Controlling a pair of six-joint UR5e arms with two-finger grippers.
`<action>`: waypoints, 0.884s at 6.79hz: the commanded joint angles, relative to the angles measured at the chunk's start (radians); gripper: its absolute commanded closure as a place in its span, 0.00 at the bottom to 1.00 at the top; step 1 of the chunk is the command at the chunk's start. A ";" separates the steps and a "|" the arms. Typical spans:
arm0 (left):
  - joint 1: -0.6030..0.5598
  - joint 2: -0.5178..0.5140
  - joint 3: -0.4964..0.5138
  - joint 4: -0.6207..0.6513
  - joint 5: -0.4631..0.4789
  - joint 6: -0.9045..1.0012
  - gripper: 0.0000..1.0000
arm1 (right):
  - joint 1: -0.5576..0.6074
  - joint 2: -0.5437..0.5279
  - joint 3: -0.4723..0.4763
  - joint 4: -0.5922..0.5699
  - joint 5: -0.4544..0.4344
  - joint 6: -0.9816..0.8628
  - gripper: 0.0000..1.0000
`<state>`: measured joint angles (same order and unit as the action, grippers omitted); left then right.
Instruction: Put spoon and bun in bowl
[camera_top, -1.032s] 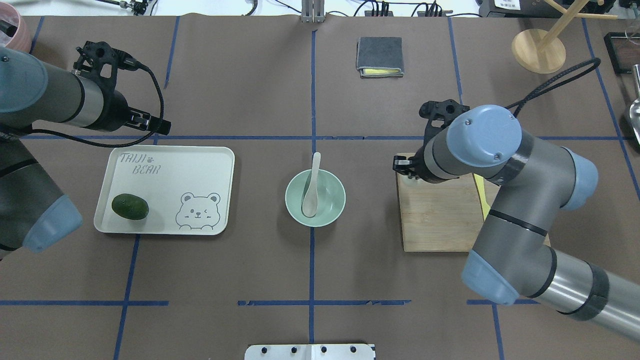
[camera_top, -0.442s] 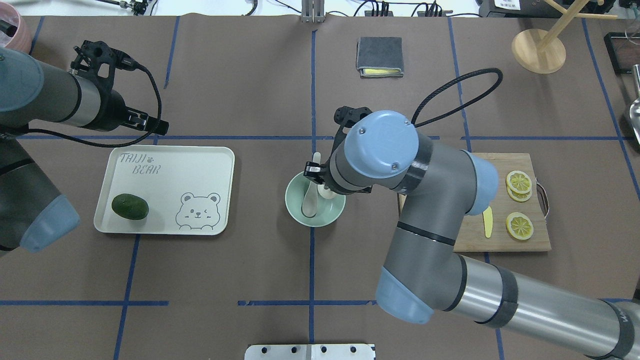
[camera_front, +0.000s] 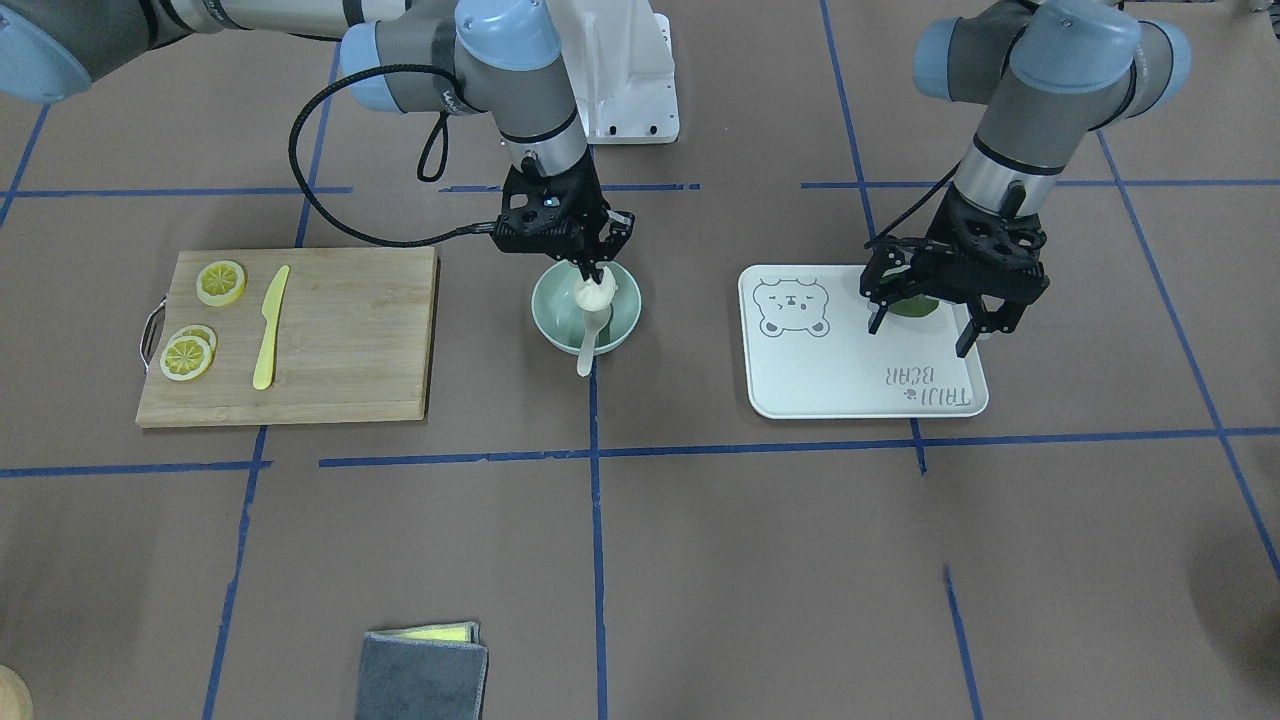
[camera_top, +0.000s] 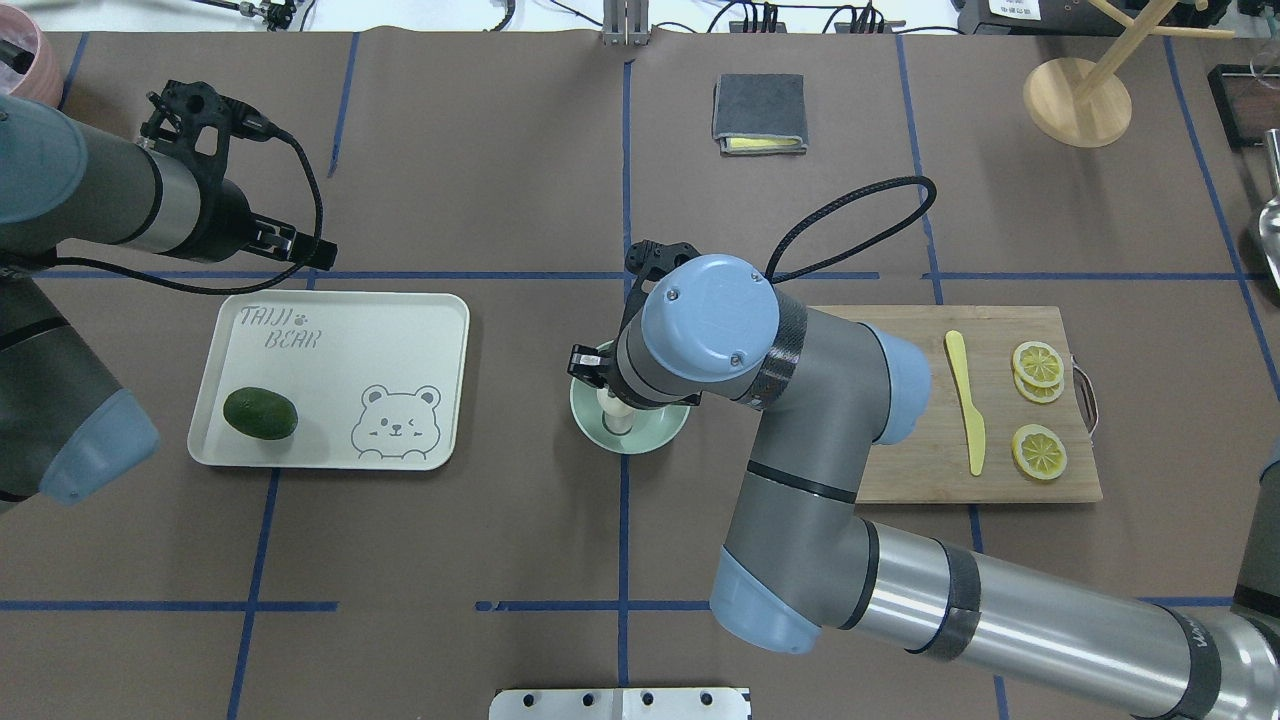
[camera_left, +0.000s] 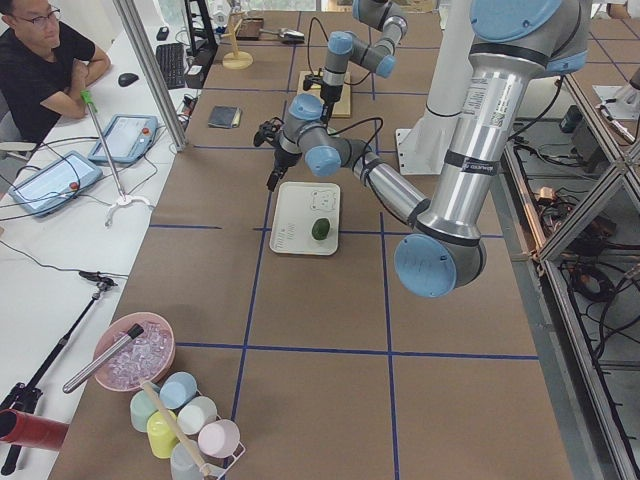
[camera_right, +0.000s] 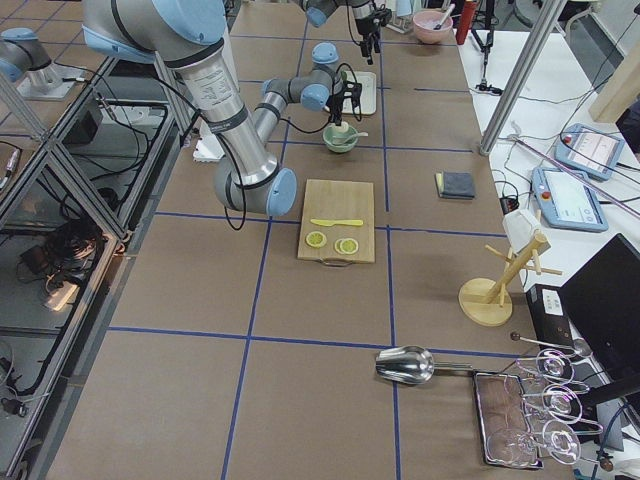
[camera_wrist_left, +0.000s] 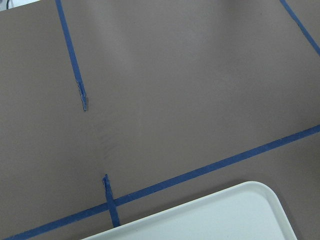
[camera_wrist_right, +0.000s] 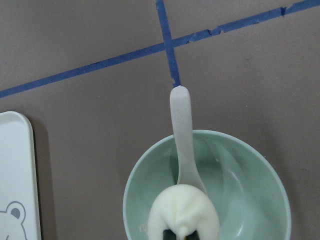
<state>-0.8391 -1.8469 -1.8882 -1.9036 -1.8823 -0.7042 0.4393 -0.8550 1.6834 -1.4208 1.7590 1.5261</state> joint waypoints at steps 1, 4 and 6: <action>-0.002 0.000 0.001 0.000 0.000 0.002 0.01 | -0.001 0.004 -0.007 0.006 0.000 -0.001 0.00; -0.101 0.043 0.009 0.003 -0.078 0.180 0.01 | 0.128 -0.103 0.083 0.003 0.165 -0.024 0.00; -0.293 0.127 0.047 -0.002 -0.225 0.474 0.01 | 0.285 -0.380 0.269 0.006 0.301 -0.265 0.00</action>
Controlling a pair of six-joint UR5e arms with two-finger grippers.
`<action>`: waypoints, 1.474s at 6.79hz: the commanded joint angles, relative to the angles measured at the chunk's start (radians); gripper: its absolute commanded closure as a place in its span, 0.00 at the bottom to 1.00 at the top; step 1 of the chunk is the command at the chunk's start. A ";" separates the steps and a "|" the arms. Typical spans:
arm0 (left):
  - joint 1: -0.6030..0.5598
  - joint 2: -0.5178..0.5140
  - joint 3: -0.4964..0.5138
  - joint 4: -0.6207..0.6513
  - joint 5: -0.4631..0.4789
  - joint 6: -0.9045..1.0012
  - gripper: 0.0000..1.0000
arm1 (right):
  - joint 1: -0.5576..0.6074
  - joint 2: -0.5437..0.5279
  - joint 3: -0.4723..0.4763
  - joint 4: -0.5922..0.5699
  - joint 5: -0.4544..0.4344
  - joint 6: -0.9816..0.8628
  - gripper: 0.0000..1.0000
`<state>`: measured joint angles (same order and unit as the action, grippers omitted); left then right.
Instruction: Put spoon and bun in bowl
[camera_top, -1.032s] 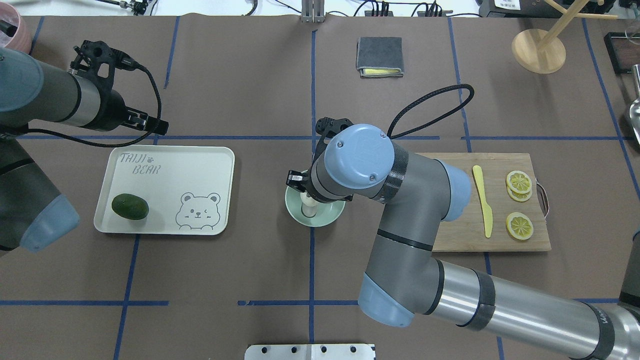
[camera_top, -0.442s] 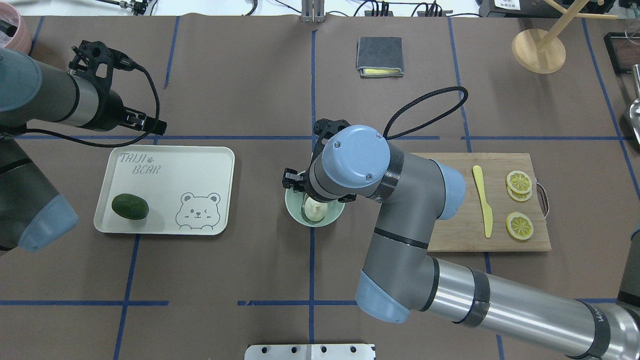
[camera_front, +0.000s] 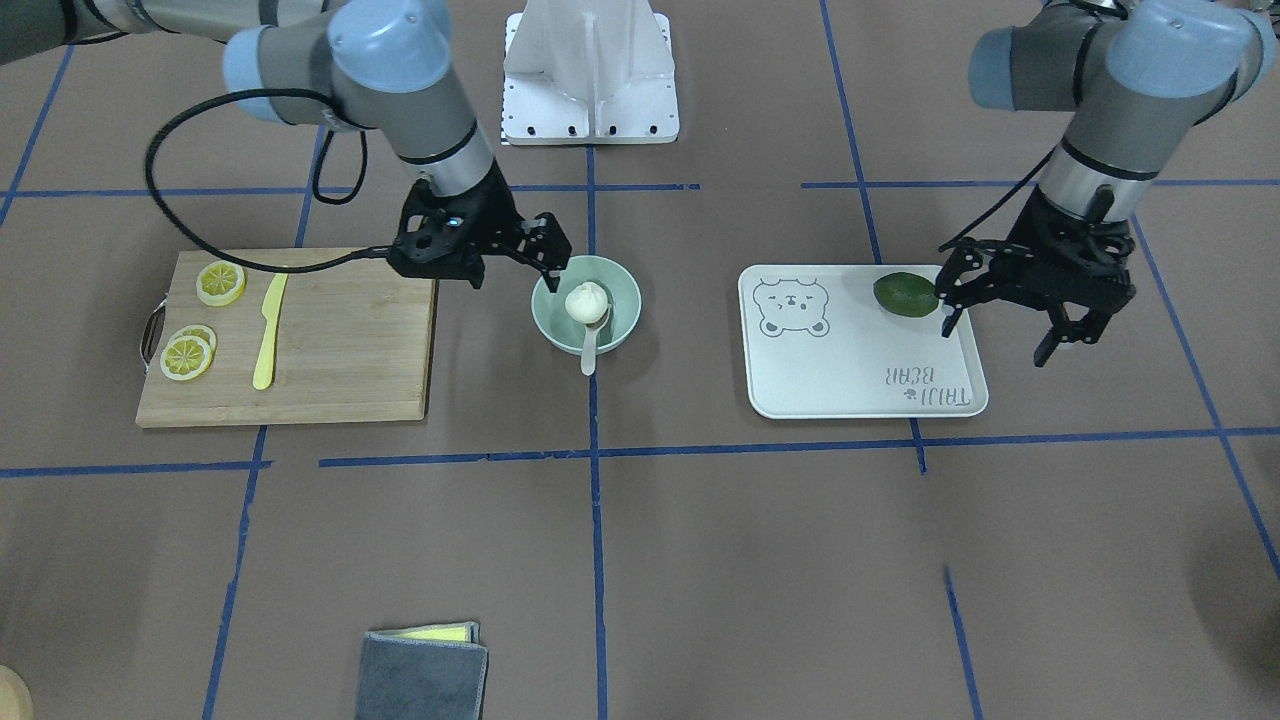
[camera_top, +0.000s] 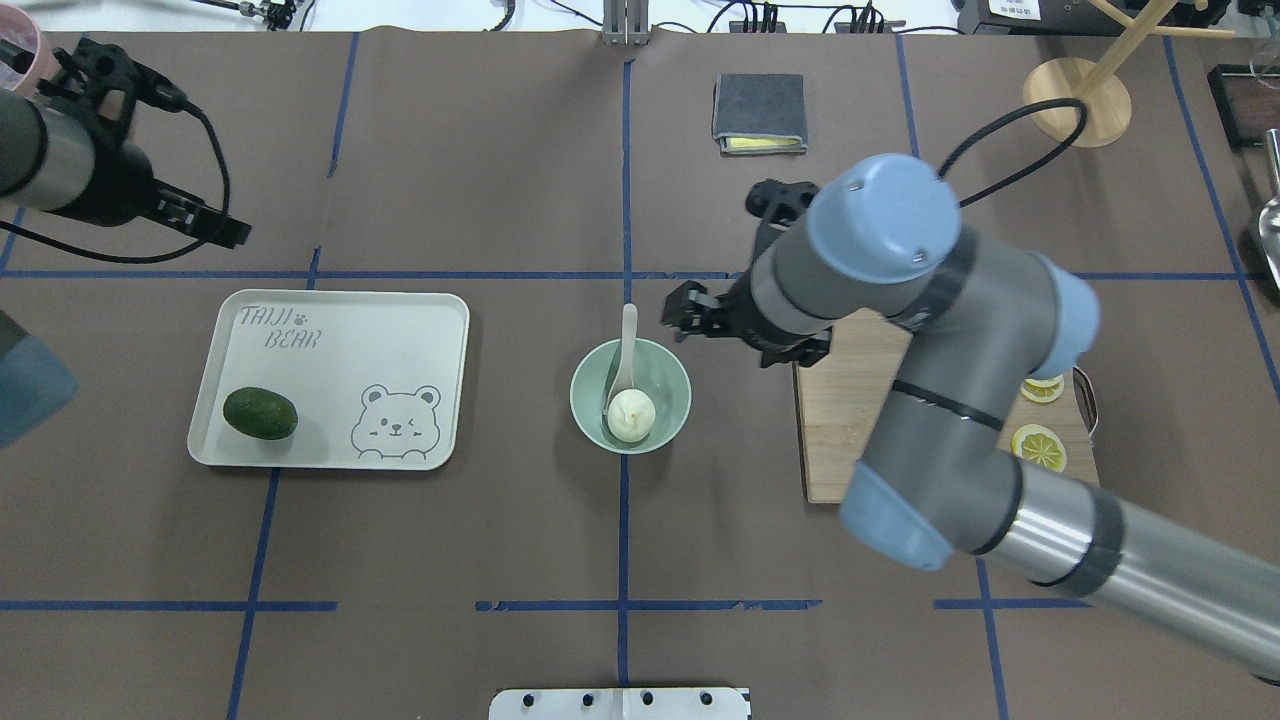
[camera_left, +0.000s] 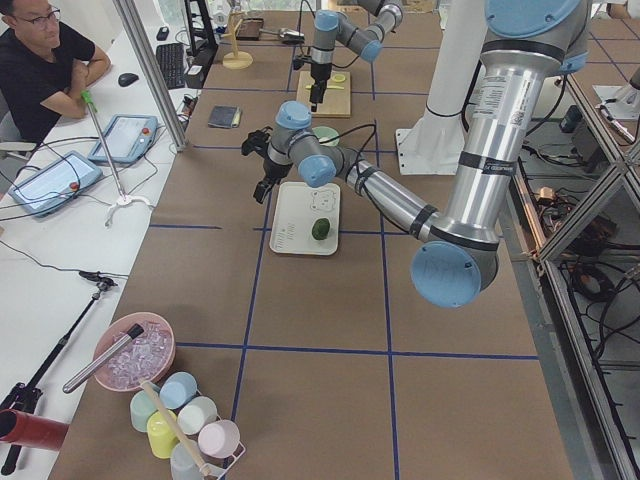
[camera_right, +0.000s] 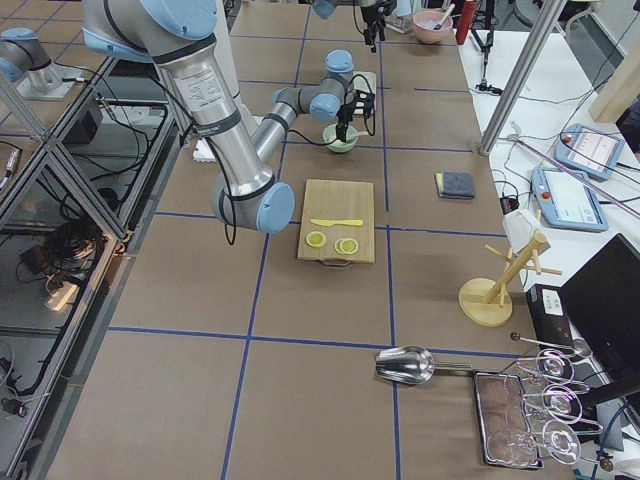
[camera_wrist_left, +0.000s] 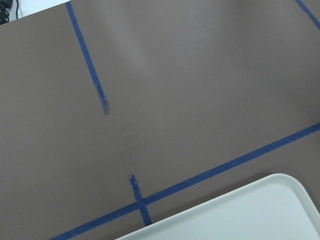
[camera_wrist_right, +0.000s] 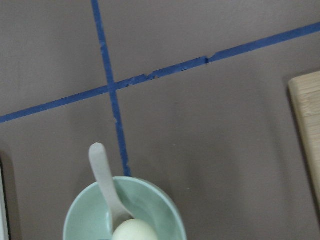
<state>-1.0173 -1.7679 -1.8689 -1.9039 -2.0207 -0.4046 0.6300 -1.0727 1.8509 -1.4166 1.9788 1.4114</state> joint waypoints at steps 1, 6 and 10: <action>-0.210 0.076 0.072 0.002 -0.145 0.308 0.01 | 0.202 -0.253 0.111 0.004 0.153 -0.308 0.00; -0.565 0.205 0.251 0.108 -0.346 0.628 0.01 | 0.695 -0.613 0.047 -0.015 0.343 -1.097 0.00; -0.570 0.366 0.097 0.272 -0.349 0.627 0.00 | 0.801 -0.558 -0.001 -0.206 0.394 -1.324 0.00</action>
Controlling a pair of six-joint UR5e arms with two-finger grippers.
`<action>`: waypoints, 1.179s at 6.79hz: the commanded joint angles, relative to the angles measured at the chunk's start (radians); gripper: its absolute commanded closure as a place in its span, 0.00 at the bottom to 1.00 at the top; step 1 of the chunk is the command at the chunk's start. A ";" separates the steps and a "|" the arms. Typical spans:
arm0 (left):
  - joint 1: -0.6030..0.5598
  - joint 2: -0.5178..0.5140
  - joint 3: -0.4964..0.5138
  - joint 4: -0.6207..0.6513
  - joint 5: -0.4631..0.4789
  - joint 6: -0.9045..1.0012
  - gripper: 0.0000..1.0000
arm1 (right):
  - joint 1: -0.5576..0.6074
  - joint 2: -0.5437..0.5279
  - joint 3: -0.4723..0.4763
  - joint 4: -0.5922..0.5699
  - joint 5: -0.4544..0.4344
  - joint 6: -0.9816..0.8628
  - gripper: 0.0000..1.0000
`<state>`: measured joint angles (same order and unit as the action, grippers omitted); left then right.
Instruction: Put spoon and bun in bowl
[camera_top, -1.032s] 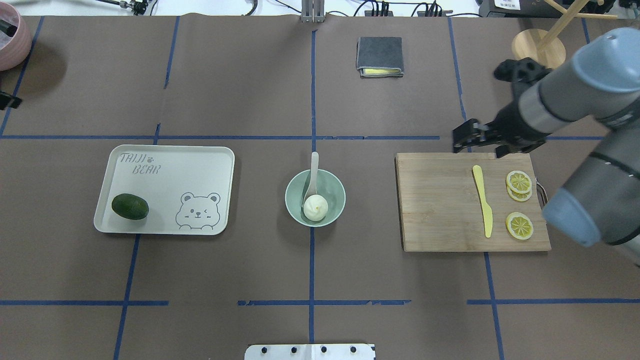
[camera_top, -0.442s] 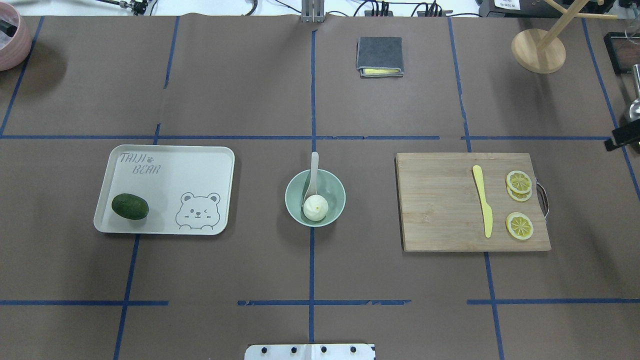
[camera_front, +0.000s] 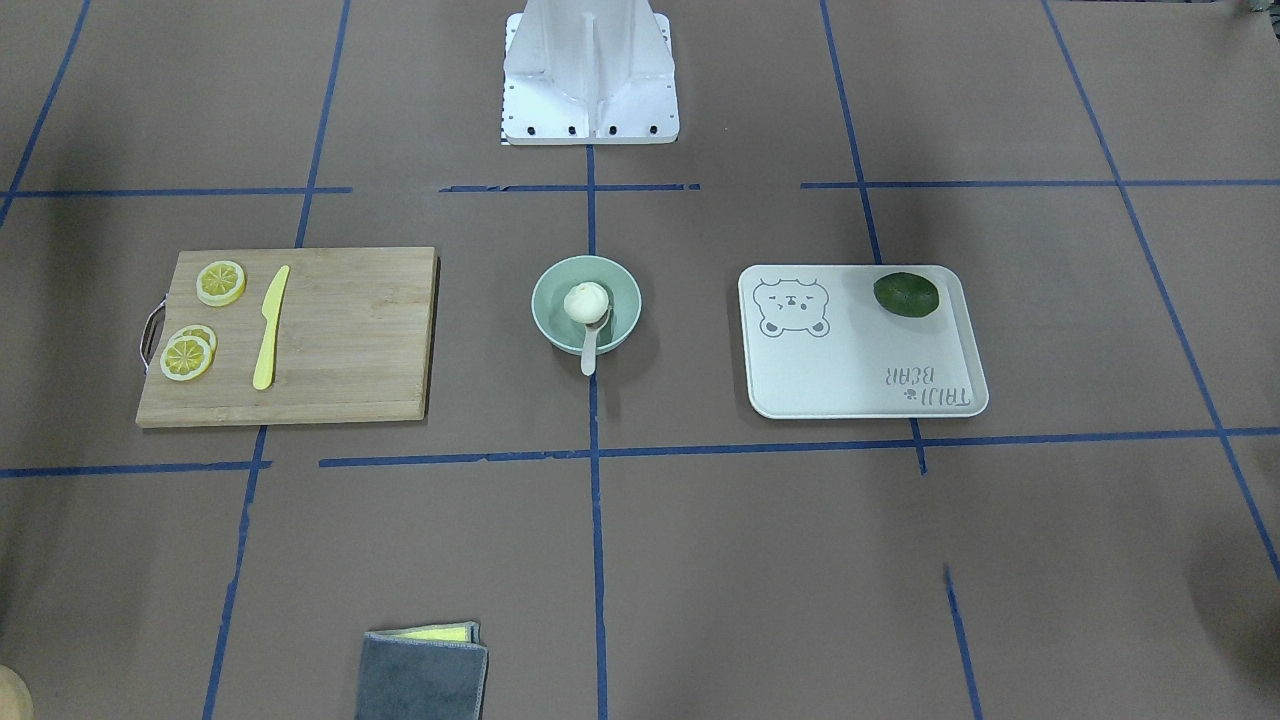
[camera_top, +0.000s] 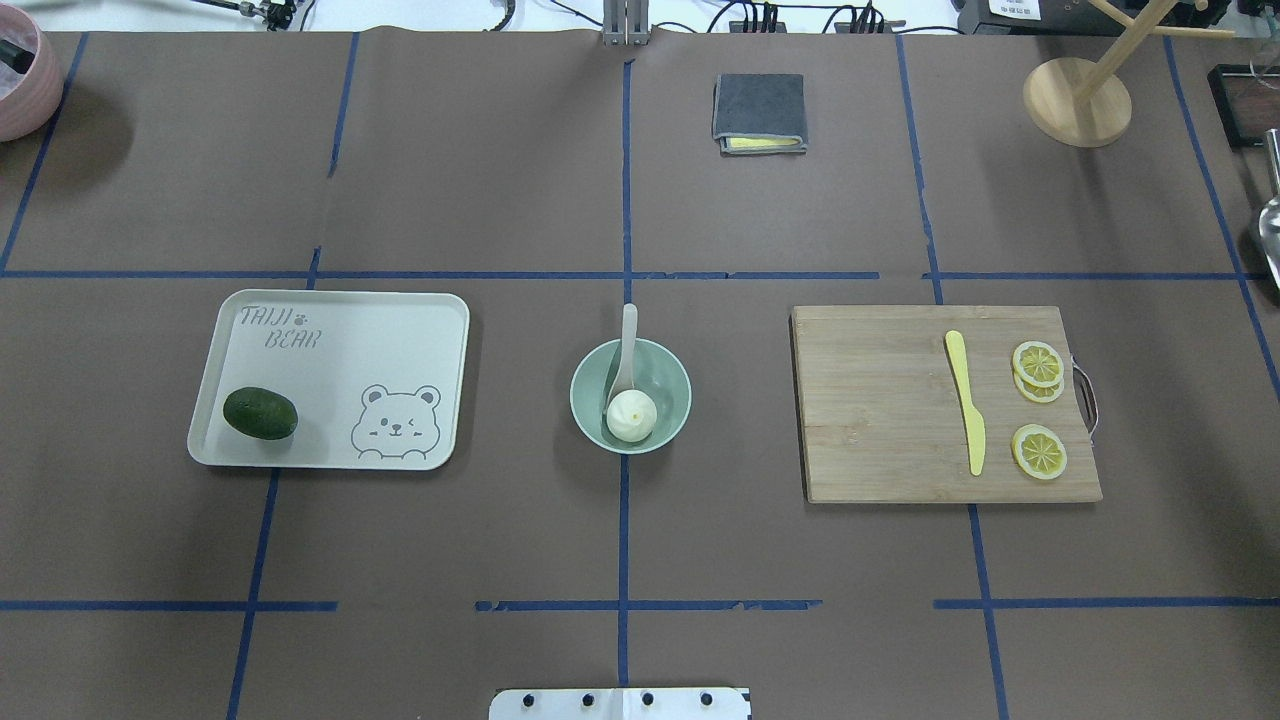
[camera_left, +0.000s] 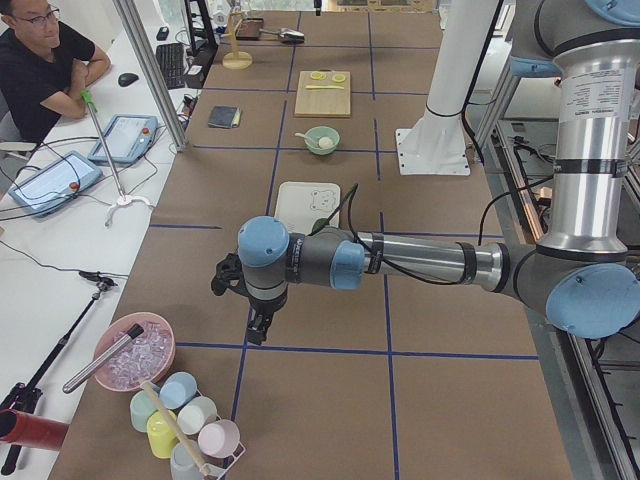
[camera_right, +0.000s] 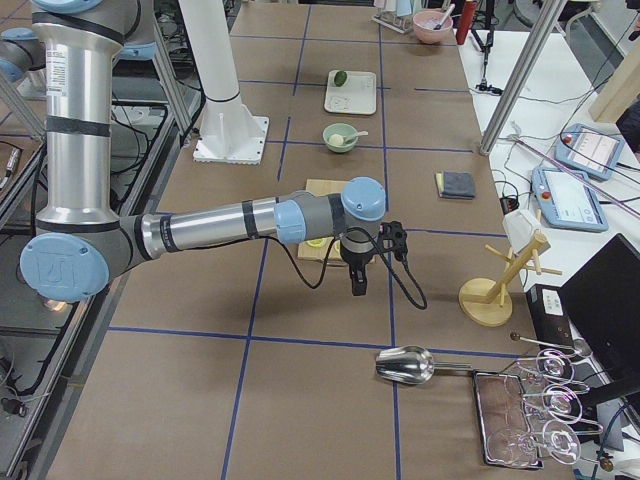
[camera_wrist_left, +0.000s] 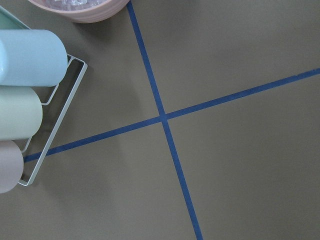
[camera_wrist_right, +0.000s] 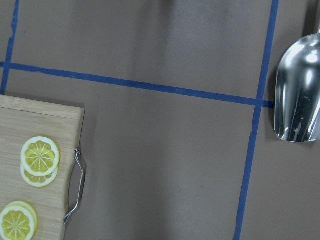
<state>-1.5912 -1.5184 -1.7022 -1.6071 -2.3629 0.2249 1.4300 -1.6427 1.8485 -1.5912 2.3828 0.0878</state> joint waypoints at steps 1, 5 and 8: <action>0.002 0.118 -0.071 -0.039 0.004 -0.002 0.00 | 0.000 0.014 -0.006 -0.030 -0.013 0.004 0.00; 0.007 0.107 -0.070 -0.034 0.004 -0.004 0.00 | 0.001 0.009 -0.003 -0.026 -0.010 0.000 0.00; 0.007 0.098 -0.067 -0.031 0.001 -0.016 0.00 | 0.001 -0.032 0.009 -0.023 -0.011 -0.035 0.00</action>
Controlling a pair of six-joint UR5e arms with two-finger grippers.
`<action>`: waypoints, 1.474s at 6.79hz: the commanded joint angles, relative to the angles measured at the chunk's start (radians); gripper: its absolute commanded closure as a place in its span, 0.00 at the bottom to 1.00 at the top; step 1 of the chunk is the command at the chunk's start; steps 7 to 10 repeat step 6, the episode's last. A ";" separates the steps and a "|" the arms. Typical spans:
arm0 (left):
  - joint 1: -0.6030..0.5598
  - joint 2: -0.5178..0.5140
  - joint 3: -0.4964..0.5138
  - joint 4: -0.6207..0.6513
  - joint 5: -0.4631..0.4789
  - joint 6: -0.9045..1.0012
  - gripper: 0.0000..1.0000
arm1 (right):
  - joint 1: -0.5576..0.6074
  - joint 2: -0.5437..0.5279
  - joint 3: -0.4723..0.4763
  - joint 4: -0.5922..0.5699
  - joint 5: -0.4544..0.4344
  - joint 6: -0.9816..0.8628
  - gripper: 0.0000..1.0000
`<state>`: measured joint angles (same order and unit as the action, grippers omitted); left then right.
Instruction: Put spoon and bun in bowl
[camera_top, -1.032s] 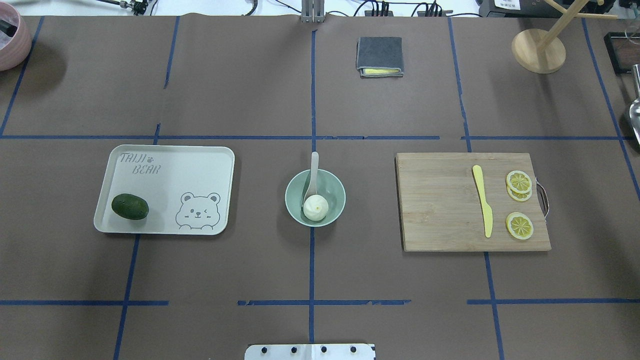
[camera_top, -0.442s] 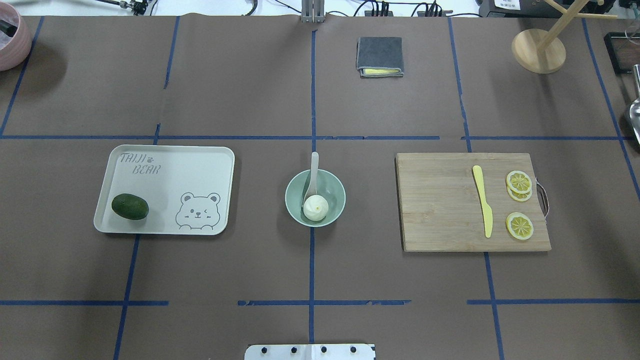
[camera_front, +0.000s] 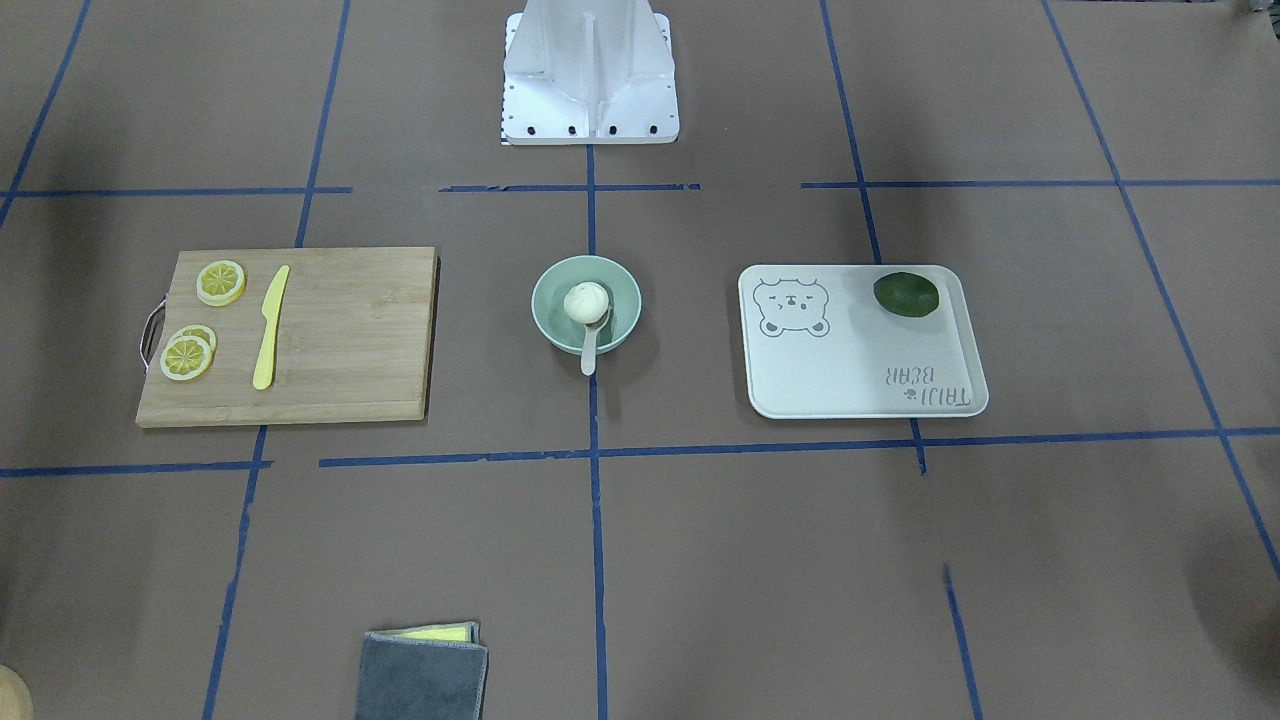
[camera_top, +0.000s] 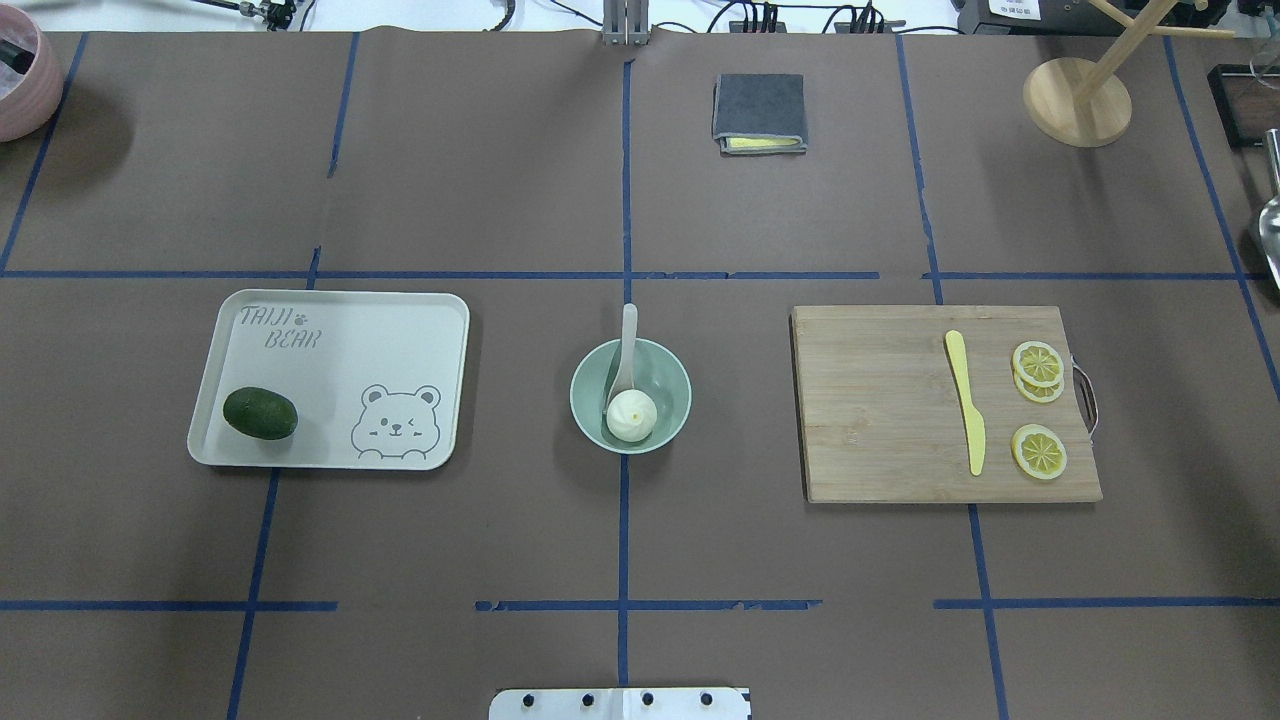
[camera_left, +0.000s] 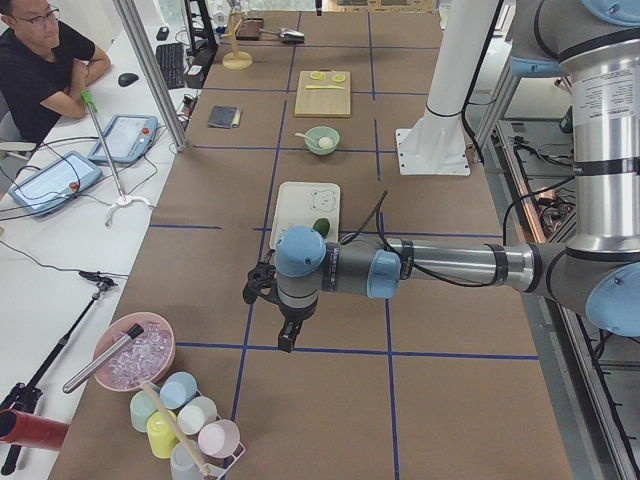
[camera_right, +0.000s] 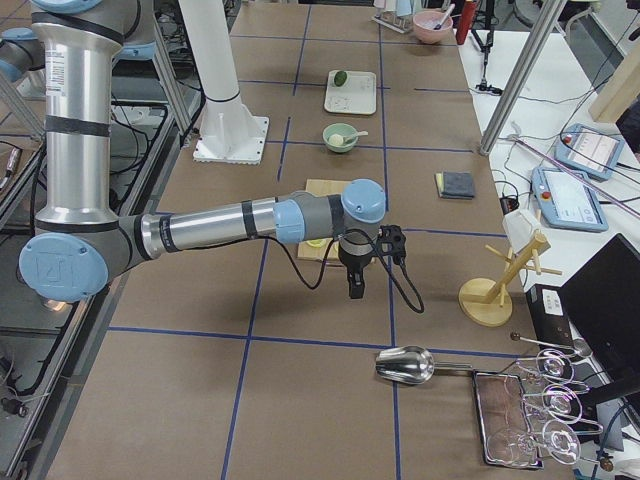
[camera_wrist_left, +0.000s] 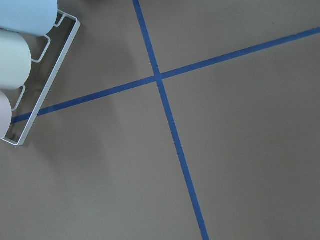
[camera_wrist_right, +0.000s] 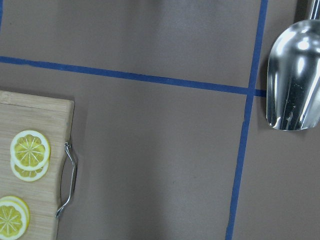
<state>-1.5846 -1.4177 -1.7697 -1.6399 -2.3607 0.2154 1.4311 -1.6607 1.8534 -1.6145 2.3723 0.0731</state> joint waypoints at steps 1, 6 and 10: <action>0.000 -0.012 0.012 0.011 -0.003 -0.007 0.00 | 0.002 -0.031 0.018 0.001 -0.002 -0.041 0.00; 0.000 -0.132 0.105 0.025 -0.005 -0.004 0.00 | 0.000 -0.103 0.079 0.001 -0.002 -0.044 0.00; 0.000 -0.132 0.105 0.025 -0.005 -0.004 0.00 | 0.000 -0.103 0.079 0.001 -0.002 -0.044 0.00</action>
